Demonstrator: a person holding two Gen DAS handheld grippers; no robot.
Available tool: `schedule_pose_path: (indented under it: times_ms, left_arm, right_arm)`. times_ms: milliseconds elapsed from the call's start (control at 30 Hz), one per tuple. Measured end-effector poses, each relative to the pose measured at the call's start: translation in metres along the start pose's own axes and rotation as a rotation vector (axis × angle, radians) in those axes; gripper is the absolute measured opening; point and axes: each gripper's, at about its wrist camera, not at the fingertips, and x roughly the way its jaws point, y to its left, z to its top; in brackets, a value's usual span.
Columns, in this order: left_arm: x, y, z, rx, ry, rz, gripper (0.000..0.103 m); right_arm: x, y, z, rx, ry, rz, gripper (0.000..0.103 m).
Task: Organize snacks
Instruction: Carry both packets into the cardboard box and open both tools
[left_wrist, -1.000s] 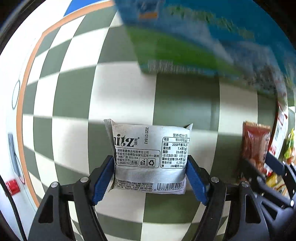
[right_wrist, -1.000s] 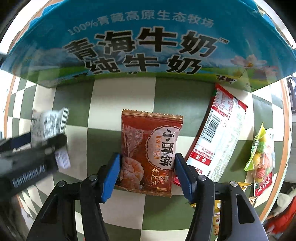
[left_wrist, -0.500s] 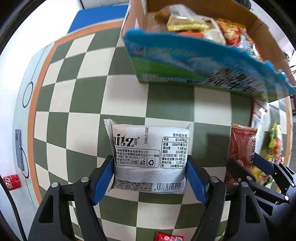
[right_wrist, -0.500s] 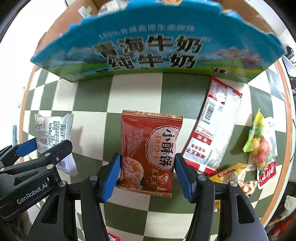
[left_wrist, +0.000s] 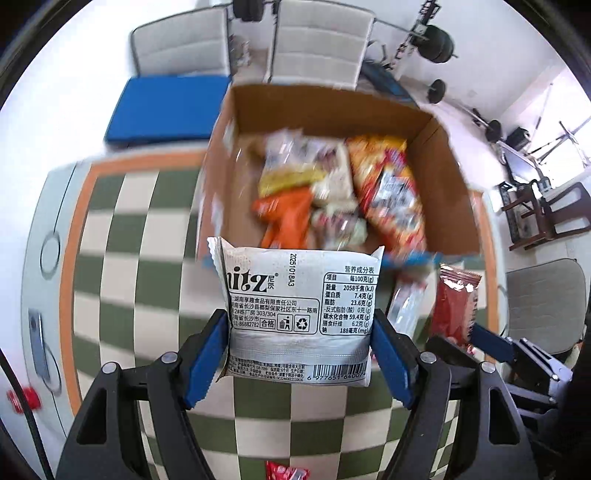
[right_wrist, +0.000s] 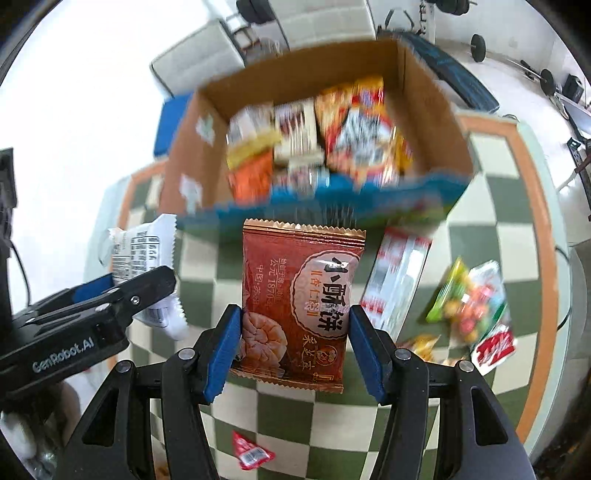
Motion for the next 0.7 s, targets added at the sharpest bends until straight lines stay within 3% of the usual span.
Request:
schedule_pose_path:
  times_ms: [133, 300, 500, 700]
  left_arm:
    - [0.003, -0.006, 0.047, 0.047, -0.01, 0.044, 0.074]
    - [0.04, 0.005, 0.092, 0.068, 0.076, 0.118, 0.074]
    - [0.088, 0.025, 0.112, 0.049, 0.212, 0.173, 0.074]
    - [0.113, 0.027, 0.108, 0.085, 0.276, 0.233, 0.076]
  right_arm:
    - [-0.016, -0.008, 0.047, -0.008, -0.074, -0.037, 0.061]
    - [-0.003, -0.027, 0.102, 0.018, -0.093, -0.11, 0.061]
    - [0.026, -0.057, 0.136, 0.088, -0.037, -0.124, 0.061]
    - [0.051, -0.069, 0.141, 0.118, -0.002, -0.126, 0.062]
